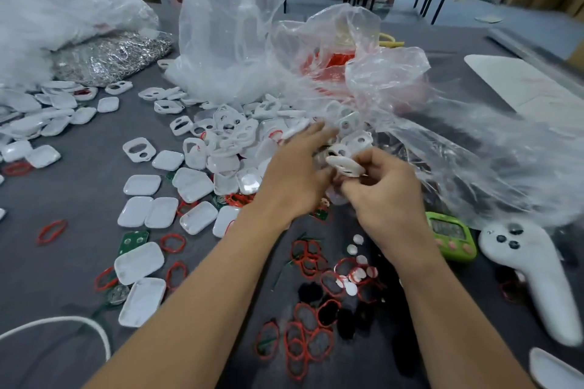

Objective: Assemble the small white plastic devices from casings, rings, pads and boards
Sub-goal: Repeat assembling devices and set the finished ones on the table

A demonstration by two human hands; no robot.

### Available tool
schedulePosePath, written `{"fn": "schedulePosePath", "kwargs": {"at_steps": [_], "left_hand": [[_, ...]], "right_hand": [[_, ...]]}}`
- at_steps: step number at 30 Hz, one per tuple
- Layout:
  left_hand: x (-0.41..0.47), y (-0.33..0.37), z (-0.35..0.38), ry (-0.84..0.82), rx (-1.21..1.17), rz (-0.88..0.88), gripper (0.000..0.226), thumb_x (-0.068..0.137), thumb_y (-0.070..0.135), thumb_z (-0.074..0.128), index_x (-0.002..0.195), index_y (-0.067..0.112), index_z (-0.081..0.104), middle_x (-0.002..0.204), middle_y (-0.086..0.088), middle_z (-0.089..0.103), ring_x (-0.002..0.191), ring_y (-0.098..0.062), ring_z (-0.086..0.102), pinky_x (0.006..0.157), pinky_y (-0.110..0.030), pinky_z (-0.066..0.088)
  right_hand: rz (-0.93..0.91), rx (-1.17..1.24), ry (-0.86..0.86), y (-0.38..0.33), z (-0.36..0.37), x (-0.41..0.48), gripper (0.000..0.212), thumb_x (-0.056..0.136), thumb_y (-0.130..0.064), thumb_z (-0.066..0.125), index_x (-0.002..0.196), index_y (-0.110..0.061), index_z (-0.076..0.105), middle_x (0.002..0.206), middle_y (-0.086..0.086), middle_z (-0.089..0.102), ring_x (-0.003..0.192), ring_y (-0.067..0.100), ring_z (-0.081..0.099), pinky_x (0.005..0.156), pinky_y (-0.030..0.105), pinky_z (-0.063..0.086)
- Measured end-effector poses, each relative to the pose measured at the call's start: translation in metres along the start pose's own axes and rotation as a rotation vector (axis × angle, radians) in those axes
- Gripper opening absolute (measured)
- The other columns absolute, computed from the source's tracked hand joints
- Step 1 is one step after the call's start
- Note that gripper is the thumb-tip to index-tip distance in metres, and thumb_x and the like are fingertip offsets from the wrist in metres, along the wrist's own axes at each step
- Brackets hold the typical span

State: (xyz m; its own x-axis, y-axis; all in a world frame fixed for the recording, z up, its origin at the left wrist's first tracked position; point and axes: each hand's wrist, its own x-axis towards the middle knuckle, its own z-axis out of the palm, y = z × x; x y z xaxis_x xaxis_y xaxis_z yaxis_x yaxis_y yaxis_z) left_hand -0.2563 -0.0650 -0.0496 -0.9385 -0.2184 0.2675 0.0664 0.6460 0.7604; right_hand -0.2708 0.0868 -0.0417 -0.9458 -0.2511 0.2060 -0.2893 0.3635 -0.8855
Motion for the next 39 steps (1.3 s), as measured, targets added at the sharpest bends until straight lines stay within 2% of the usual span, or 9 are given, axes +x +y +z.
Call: {"fn": "schedulePosePath", "kwargs": {"at_steps": [2, 5, 8, 13, 18, 24, 30, 34, 39], "left_hand": [[-0.017, 0.006, -0.008, 0.21, -0.313, -0.129, 0.048, 0.084, 0.013, 0.057, 0.124, 0.036, 0.072, 0.13, 0.02, 0.067, 0.115, 0.021, 0.054, 0.102, -0.013, 0.044], [-0.047, 0.017, -0.019, 0.351, -0.445, -0.231, 0.034, 0.085, 0.021, 0.057, 0.103, 0.04, 0.077, 0.093, 0.018, 0.078, 0.084, -0.002, 0.072, 0.074, -0.036, 0.061], [-0.062, 0.019, -0.023, 0.26, -0.662, -0.328, 0.017, 0.088, 0.027, 0.072, 0.103, 0.031, 0.08, 0.092, 0.007, 0.08, 0.09, -0.011, 0.076, 0.07, -0.033, 0.063], [-0.062, 0.011, -0.03, 0.056, -1.023, -0.528, 0.023, 0.094, 0.002, 0.068, 0.114, 0.011, 0.073, 0.103, -0.01, 0.079, 0.093, -0.021, 0.078, 0.068, -0.028, 0.061], [-0.062, 0.008, -0.031, -0.004, -0.949, -0.529, 0.045, 0.082, -0.026, 0.059, 0.105, 0.009, 0.075, 0.096, -0.011, 0.079, 0.084, -0.019, 0.077, 0.065, -0.026, 0.061], [-0.063, 0.006, -0.025, 0.08, -0.7, -0.45, 0.018, 0.087, 0.0, 0.075, 0.1, 0.011, 0.079, 0.085, -0.008, 0.08, 0.073, -0.014, 0.075, 0.059, -0.023, 0.059], [-0.056, 0.002, -0.027, 0.433, -0.738, -0.488, 0.011, 0.087, 0.001, 0.076, 0.086, 0.012, 0.075, 0.073, -0.002, 0.078, 0.059, -0.017, 0.073, 0.053, -0.029, 0.061], [-0.057, 0.003, -0.026, 0.452, -0.955, -0.542, 0.01, 0.089, -0.006, 0.068, 0.085, 0.004, 0.067, 0.074, -0.01, 0.076, 0.072, -0.024, 0.078, 0.055, -0.024, 0.058], [-0.058, 0.004, -0.021, 0.39, -0.88, -0.475, 0.017, 0.092, -0.004, 0.066, 0.096, 0.011, 0.059, 0.09, -0.015, 0.078, 0.08, -0.029, 0.078, 0.06, -0.032, 0.06]], "right_hand": [[0.05, 0.15, -0.03, -0.001, 0.004, 0.0, 0.011, 0.076, -0.026, 0.071, 0.087, -0.027, 0.074, 0.08, -0.002, 0.077, 0.079, 0.02, 0.075, 0.077, 0.053, 0.061], [0.102, 0.278, -0.059, -0.003, 0.008, -0.001, 0.012, 0.077, -0.026, 0.072, 0.087, -0.029, 0.078, 0.083, 0.004, 0.078, 0.085, 0.028, 0.076, 0.086, 0.057, 0.06], [0.054, 0.242, -0.05, -0.006, 0.008, -0.006, 0.018, 0.075, -0.017, 0.075, 0.082, -0.033, 0.081, 0.088, -0.002, 0.079, 0.084, 0.027, 0.076, 0.083, 0.054, 0.062], [-0.088, 0.14, -0.067, -0.008, 0.009, -0.01, 0.033, 0.078, 0.008, 0.079, 0.08, -0.025, 0.083, 0.103, -0.014, 0.078, 0.097, 0.001, 0.074, 0.085, 0.022, 0.059], [-0.094, 0.145, -0.096, -0.01, 0.016, -0.013, 0.039, 0.08, 0.015, 0.071, 0.076, -0.022, 0.083, 0.105, -0.008, 0.078, 0.099, 0.001, 0.073, 0.082, 0.017, 0.057], [0.036, 0.317, -0.012, -0.009, 0.017, -0.011, 0.02, 0.081, 0.003, 0.082, 0.076, -0.015, 0.079, 0.08, 0.001, 0.079, 0.078, 0.021, 0.077, 0.079, 0.044, 0.064], [-0.099, -0.219, -0.118, -0.013, 0.002, -0.014, 0.023, 0.078, -0.009, 0.08, 0.07, -0.03, 0.077, 0.068, -0.023, 0.071, 0.065, -0.004, 0.068, 0.059, 0.01, 0.052], [0.008, -0.53, -0.335, -0.016, 0.005, -0.015, 0.013, 0.078, -0.02, 0.083, 0.084, -0.031, 0.08, 0.08, -0.012, 0.074, 0.076, 0.005, 0.068, 0.076, 0.024, 0.059], [-0.039, -0.567, -0.268, -0.012, 0.006, -0.016, 0.012, 0.083, -0.018, 0.077, 0.086, -0.03, 0.08, 0.084, -0.011, 0.075, 0.078, 0.01, 0.069, 0.076, 0.026, 0.058]]}}
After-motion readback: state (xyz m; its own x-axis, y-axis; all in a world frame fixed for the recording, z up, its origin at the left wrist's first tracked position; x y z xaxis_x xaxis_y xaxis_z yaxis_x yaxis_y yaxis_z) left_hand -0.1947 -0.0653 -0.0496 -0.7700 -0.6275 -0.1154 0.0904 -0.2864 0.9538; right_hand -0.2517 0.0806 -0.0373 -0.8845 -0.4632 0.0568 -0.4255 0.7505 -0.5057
